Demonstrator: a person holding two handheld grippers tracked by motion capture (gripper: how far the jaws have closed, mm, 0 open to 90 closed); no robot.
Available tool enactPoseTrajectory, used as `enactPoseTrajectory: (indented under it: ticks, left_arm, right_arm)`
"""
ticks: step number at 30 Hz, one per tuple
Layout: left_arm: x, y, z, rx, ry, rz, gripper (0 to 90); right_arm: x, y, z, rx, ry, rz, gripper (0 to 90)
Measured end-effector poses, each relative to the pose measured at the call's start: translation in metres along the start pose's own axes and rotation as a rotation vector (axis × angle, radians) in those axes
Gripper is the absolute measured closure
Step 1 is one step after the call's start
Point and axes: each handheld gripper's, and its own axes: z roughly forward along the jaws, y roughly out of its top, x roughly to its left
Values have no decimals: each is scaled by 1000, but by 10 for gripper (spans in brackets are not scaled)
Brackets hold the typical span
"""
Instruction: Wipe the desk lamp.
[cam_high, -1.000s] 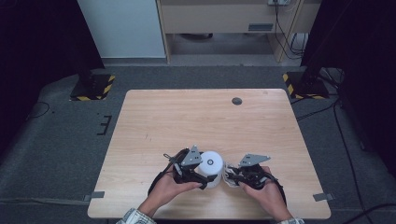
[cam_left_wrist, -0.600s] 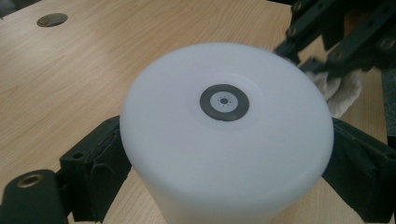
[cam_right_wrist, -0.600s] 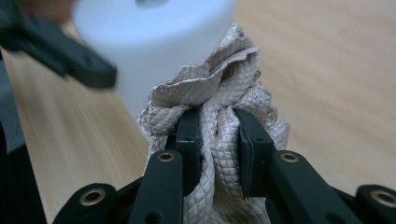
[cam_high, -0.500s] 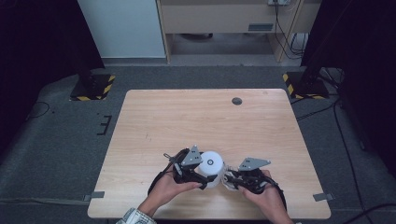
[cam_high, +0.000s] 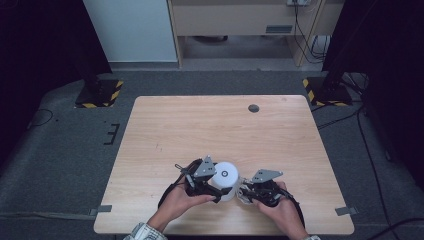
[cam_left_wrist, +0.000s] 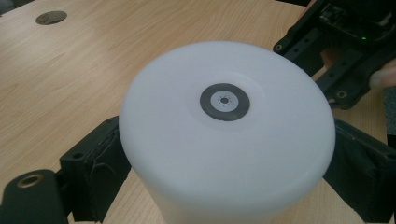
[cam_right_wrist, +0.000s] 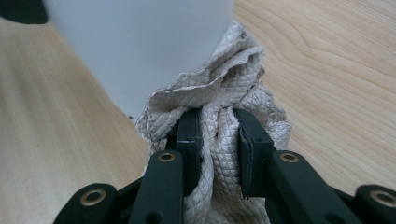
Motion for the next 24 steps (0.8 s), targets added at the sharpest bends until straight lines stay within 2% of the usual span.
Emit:
enactPoseTrajectory:
  ticks: [4,9,12,18,20,22,24]
  left_arm:
    - [0,0,0,2,-2,1,80]
    - [0,0,0,2,-6,2,79]
    - [1,1,-2,-4,-9,3,76]
    - [0,13,-15,-102,-20,-9,56]
    - [0,18,-19,-110,-13,-3,71]
    - [0,21,-19,-103,-2,11,131]
    - [2,21,-17,-90,5,4,149]
  right_arm:
    - [8,2,-7,-6,22,-17,739]
    - [7,11,-25,-83,30,-11,736]
    - [5,14,-34,-103,35,-14,730]
    - [-3,5,-36,-101,26,7,726]
    - [-4,4,-36,-98,31,10,720]
    - [-4,3,-35,-96,34,14,719]
    - [-4,4,-33,-95,42,15,721]
